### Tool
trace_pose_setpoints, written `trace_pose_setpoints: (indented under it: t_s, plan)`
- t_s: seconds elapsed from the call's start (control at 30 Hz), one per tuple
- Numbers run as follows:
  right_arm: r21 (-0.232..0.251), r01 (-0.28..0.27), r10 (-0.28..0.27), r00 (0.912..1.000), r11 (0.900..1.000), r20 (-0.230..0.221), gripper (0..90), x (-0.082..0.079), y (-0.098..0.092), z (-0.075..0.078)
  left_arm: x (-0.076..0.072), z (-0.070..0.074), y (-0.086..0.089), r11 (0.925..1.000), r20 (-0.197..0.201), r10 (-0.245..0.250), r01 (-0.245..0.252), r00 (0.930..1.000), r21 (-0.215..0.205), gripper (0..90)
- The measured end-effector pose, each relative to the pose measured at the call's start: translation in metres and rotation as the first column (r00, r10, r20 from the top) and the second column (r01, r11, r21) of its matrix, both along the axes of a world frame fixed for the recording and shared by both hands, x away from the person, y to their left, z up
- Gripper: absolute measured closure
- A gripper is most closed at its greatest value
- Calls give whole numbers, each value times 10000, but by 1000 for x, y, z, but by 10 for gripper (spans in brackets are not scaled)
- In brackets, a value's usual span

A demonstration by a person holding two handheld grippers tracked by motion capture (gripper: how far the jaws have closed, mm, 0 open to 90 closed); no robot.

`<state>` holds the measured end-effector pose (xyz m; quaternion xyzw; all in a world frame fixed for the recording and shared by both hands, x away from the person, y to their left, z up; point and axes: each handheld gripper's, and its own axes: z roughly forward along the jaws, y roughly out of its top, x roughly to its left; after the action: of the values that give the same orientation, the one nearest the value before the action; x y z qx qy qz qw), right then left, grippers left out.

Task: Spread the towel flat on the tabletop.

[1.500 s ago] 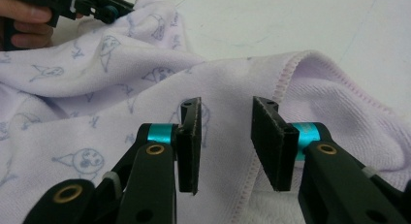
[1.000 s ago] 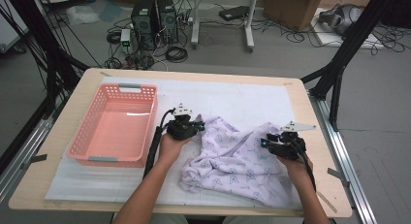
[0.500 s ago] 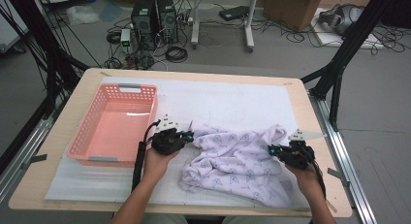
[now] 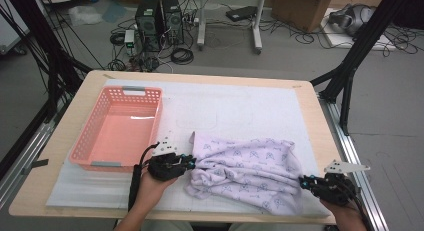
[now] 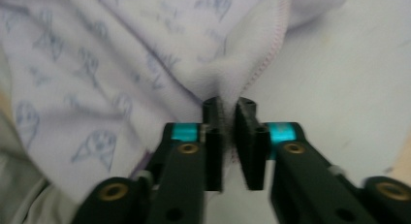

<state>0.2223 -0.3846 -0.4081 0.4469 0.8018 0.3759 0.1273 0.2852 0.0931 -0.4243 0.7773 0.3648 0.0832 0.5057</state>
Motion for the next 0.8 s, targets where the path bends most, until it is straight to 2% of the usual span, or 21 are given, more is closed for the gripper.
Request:
trace_pose_setpoints:
  t_s: [0.03, 0.13, 0.23, 0.3, 0.33, 0.37, 0.43, 0.5, 0.53, 0.63, 0.73, 0.8]
  plan:
    - [-23, 174, -174, 9995, 9998, 257, 680, 3, 1, 6, 4, 3, -3, 9999, 78, 106, -106, 9999, -8, 598]
    - [-115, 283, -269, 9941, 9995, 1050, 597, 21, 10, 24, 19, 12, -12, 9997, 300, 240, -241, 9993, 17, 529]
    - [-86, 309, -294, 9900, 9995, 1383, 552, 50, 19, 33, 40, 17, -18, 9983, 385, 581, -578, 9976, -106, 482]
    - [-206, 353, -325, 9919, 9992, 1232, 526, 74, 24, 31, 57, 18, -21, 9958, 482, 918, -918, 9946, -31, 469]
    - [-332, 362, -323, 9933, 9988, 1105, 522, 86, 26, 28, 66, 17, -22, 9939, 490, 1078, -1088, 9930, 194, 470]
    - [-408, 385, -347, 9952, 9984, 918, 521, 97, 29, 25, 75, 16, -23, 9920, 401, 1179, -1195, 9922, 409, 480]
    - [-499, 475, -438, 9964, 9976, 724, 521, 115, 35, 16, 90, 12, -27, 9903, 119, 1274, -1278, 9918, 543, 468]
    - [-715, 336, -308, 9987, 9969, 403, 525, 130, 43, 7, 102, 7, -32, 9918, -187, 1136, -1122, 9934, 606, 443]
    - [-818, 312, -290, 9992, 9962, 275, 527, 137, 46, 3, 106, 4, -35, 9917, -261, 1126, -1106, 9933, 658, 436]
    - [-247, 355, -357, 9993, 9991, -58, 527, 150, 53, -3, 115, -5, -41, 9912, -813, 1079, -1008, 9908, 861, 408]
    - [-645, 52, -79, 9991, 9979, -418, 528, 159, 66, -9, 115, -13, -47, 9923, -1240, 732, -599, 9896, 1080, 408]
    - [-805, -198, 132, 9966, 9966, -818, 520, 164, 73, -15, 114, -14, -51, 9897, -1199, 566, -399, 9912, 1375, 412]
